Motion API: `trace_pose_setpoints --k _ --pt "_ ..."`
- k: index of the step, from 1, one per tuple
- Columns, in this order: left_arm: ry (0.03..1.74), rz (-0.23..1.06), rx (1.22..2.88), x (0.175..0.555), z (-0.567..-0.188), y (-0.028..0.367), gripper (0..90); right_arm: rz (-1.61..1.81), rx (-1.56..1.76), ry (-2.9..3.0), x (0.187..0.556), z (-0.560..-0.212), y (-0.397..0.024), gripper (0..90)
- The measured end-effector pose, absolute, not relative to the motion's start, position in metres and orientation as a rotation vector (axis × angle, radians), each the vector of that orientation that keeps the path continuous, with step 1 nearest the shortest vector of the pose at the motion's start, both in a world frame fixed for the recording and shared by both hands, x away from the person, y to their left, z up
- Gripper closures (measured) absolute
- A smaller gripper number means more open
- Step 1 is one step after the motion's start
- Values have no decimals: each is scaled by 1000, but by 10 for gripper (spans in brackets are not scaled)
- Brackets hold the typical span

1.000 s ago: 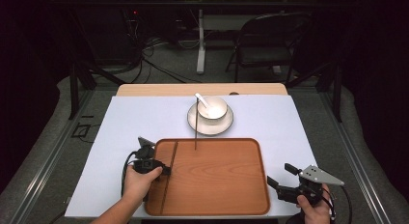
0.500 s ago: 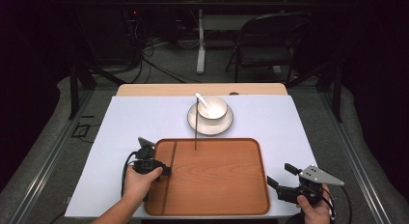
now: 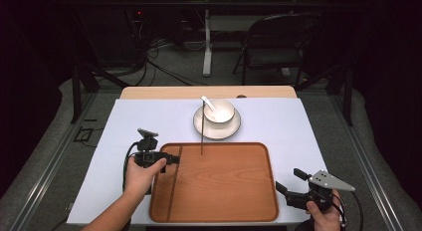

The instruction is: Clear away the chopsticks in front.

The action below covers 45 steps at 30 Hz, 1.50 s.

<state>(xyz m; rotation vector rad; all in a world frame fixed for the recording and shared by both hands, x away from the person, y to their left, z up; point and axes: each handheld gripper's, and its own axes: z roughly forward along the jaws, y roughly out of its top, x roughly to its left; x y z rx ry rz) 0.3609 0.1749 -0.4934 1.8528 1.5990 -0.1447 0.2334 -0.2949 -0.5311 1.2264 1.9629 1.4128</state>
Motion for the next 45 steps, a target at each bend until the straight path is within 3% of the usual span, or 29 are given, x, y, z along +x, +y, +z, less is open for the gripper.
trace_pose_setpoints --k 7,15,18,23,28,45 --pt "1541 -26 1868 385 -475 172 478 1416 1228 1963 234 -531 -295 147" --pt "1528 -70 1819 413 -471 176 471 1419 1232 1962 234 -531 -296 147" --pt "1565 -86 1822 421 -471 172 424 1419 1235 1961 234 -531 -296 146" --pt "1536 -27 1847 428 -465 161 398 1420 1236 1961 234 -531 -296 146" --pt "1544 -21 1852 434 -462 152 451 1419 1236 1962 234 -531 -296 147" --pt "1549 -5 1892 453 -469 128 482 1422 1231 1960 234 -531 -296 146"
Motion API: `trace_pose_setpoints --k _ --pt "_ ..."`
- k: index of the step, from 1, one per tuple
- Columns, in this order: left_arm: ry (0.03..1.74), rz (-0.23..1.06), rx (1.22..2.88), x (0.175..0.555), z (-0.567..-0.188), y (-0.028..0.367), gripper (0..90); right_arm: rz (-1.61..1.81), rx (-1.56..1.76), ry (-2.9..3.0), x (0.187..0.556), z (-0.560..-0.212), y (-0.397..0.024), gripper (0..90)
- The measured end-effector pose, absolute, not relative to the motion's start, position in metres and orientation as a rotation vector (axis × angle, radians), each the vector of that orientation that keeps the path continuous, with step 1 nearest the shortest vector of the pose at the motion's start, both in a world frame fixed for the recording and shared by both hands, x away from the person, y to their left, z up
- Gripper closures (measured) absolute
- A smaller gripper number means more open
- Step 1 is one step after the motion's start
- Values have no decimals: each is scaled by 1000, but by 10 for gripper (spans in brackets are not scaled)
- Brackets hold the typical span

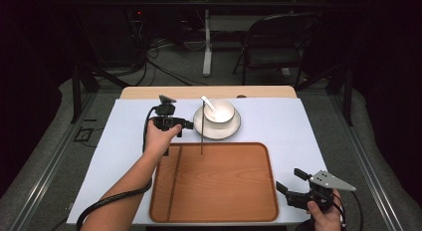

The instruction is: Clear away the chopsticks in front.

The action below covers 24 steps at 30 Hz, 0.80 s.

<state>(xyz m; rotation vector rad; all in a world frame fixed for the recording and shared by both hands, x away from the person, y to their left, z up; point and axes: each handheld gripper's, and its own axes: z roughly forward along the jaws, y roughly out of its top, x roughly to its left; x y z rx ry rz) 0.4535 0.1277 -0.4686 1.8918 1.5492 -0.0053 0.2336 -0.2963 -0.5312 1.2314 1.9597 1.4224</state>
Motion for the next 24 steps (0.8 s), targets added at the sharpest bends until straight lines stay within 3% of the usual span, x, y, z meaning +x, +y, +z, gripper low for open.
trace_pose_setpoints --k 9,16,24 --pt "1559 1 1933 469 -481 106 545 1422 1230 1962 234 -531 -297 146" --pt "1581 -5 1928 479 -487 98 523 1422 1229 1962 234 -532 -297 146" --pt "1610 -18 1922 490 -494 95 649 1422 1227 1966 234 -531 -296 146"
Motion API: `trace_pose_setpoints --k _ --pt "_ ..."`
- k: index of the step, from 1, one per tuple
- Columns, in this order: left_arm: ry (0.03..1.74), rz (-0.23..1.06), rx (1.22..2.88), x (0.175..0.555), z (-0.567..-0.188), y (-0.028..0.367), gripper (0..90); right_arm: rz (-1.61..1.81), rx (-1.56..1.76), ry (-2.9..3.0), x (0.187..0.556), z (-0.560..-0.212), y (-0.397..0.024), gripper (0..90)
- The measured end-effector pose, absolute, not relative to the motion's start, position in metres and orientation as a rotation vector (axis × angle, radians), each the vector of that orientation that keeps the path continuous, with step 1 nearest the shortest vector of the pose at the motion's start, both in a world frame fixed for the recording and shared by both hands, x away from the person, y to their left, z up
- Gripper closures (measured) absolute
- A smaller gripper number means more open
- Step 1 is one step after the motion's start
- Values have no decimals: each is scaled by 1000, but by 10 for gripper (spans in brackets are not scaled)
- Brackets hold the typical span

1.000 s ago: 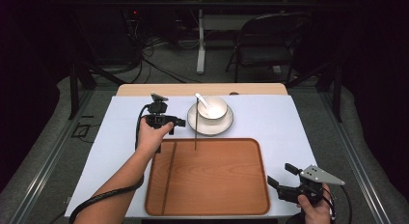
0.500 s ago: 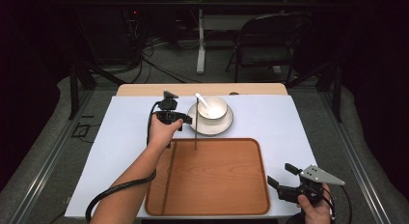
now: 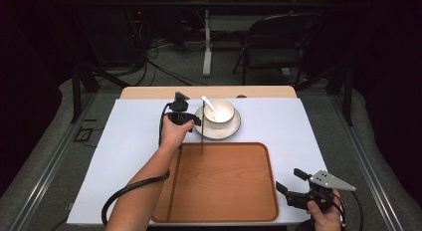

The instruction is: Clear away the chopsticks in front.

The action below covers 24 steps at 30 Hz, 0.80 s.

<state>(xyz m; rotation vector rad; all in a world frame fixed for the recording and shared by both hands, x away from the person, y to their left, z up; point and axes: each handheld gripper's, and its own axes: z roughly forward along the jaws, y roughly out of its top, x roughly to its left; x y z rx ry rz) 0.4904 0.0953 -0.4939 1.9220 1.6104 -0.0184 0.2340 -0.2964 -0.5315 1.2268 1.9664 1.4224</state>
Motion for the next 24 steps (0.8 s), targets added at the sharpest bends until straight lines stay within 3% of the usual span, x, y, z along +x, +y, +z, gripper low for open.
trace_pose_setpoints --k 24 --pt "1723 -164 1849 507 -512 82 783 1424 1224 1968 234 -532 -297 146"
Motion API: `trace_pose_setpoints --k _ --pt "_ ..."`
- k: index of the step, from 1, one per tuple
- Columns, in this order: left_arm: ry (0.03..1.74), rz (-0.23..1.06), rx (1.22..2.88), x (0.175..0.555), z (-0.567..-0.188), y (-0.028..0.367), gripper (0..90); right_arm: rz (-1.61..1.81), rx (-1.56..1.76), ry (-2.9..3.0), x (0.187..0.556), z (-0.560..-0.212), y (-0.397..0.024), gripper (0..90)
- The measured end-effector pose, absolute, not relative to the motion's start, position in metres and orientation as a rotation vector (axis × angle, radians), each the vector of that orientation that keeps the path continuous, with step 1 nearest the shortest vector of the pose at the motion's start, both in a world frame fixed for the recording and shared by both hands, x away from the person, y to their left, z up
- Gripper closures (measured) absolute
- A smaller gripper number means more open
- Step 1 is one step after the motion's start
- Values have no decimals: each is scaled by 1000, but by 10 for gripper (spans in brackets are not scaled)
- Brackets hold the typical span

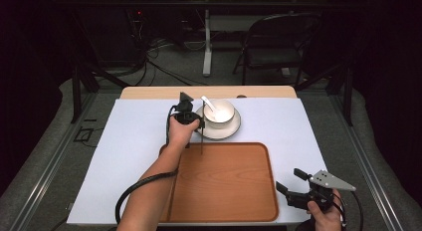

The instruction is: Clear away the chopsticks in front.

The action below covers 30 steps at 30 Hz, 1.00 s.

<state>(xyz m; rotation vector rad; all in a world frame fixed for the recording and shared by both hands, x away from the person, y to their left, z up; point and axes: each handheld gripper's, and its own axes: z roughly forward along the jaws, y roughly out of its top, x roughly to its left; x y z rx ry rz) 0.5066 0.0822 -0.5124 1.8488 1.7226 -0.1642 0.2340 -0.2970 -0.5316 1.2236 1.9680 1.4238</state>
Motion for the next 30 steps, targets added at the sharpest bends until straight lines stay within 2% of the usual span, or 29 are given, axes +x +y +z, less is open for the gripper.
trace_pose_setpoints --k 7,14,30 --pt "1764 -230 1814 510 -516 86 834 1420 1222 1970 234 -531 -297 146" --pt "1803 -265 1806 513 -516 86 846 1422 1223 1971 234 -532 -297 147" --pt "1831 -222 1760 508 -504 103 849 1423 1224 1971 234 -532 -297 147"
